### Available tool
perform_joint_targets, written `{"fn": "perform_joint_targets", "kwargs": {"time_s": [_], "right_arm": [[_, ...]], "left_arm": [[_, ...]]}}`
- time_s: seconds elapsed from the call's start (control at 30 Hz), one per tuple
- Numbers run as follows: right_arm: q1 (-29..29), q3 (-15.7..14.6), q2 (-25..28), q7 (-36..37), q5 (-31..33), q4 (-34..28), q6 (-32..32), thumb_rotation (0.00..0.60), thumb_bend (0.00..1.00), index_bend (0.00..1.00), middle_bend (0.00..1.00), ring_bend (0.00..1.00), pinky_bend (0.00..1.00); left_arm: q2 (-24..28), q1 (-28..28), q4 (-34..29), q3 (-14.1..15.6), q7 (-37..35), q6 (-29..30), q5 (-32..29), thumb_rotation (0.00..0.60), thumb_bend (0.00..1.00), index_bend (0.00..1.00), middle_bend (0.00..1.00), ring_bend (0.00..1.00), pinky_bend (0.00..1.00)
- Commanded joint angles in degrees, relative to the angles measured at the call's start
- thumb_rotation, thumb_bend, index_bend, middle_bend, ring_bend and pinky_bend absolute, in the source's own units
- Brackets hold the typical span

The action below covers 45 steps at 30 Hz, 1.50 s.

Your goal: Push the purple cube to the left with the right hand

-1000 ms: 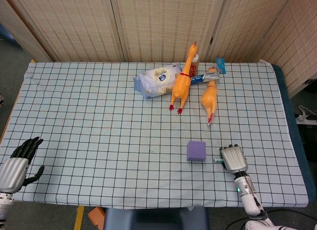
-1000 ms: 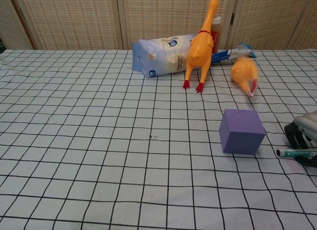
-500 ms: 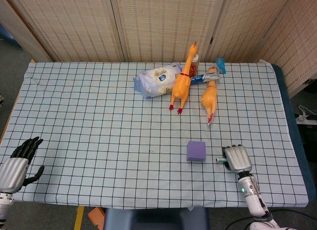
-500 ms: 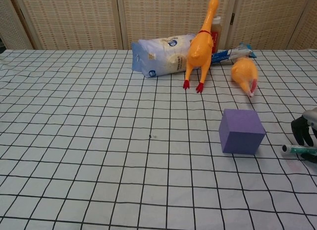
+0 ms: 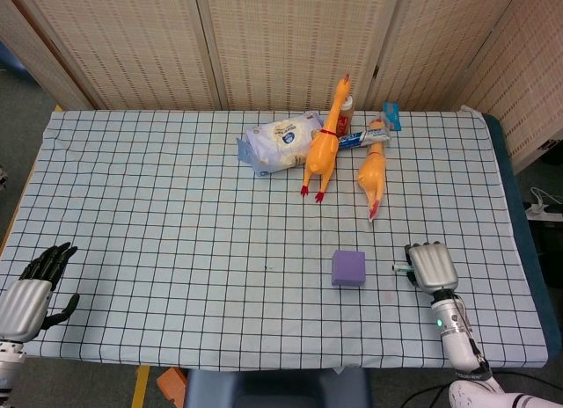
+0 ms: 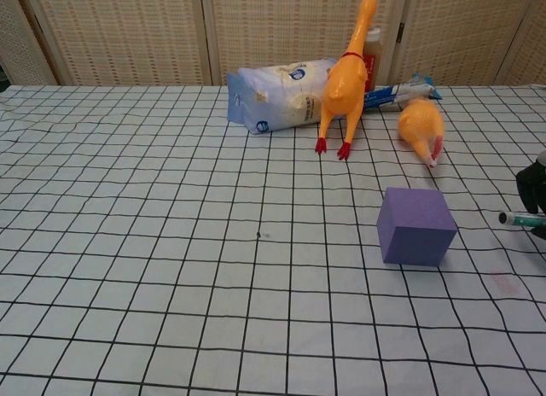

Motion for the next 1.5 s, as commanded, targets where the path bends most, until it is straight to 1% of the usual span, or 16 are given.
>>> {"fn": "perform_joint_targets", "kwargs": {"time_s": [0.03, 0.23, 0.43, 0.8, 1.1, 1.27, 1.5], "right_arm": [[1.93, 0.93, 0.07, -3.55, 2.55, -1.47, -1.51, 0.6, 0.41, 0.96, 0.75, 0.55, 0.55], [4.92, 0.93, -2.19, -9.07, 5.45, -2.29, -2.88, 0.6, 0.41, 0.96, 0.75, 0.56, 0.55], [7.01, 0.32, -4.7, -12.97, 7.88, -1.87, -3.35, 0.6, 0.41, 0.96, 0.75, 0.56, 0.55], [9.67, 0.36, -7.89, -16.09, 10.43, -2.28, -2.23, 0.6, 0.41, 0.96, 0.75, 0.56, 0.55], [12.93, 0.74, -10.83, -20.11, 12.81, -3.58, -1.74, 0.6, 0.41, 0.96, 0.75, 0.56, 0.55], [13.69, -0.16, -11.53, -21.46, 12.61, -4.74, -0.4, 0.6, 0.41, 0.96, 0.75, 0.56, 0.55], [13.07, -2.27, -9.92, -21.63, 12.56, -6.18, 1.01, 0.6, 0.41, 0.96, 0.75, 0.56, 0.55]], "left_arm": [[0.03, -0.04, 0.02, -0.01, -0.07, -0.13, -0.08, 0.6, 0.41, 0.0, 0.0, 0.0, 0.14], [0.08, -0.21, 0.02, -0.08, -0.16, -0.59, -0.43, 0.6, 0.41, 0.0, 0.0, 0.0, 0.14], [0.17, -0.2, 0.1, -0.11, -0.58, -0.58, -0.48, 0.6, 0.41, 0.0, 0.0, 0.0, 0.14], [0.53, -0.43, 0.24, 0.1, -1.83, -0.93, -0.03, 0.6, 0.41, 0.0, 0.0, 0.0, 0.14], [0.74, -0.44, 0.36, 0.27, -2.54, -0.87, 0.32, 0.6, 0.41, 0.0, 0.0, 0.0, 0.14], [0.84, -0.34, 0.45, 0.21, -2.85, -0.72, 0.15, 0.6, 0.41, 0.0, 0.0, 0.0, 0.14], [0.9, -0.09, 0.37, 0.27, -2.84, -0.23, 0.3, 0.6, 0.41, 0.0, 0.0, 0.0, 0.14]]}}
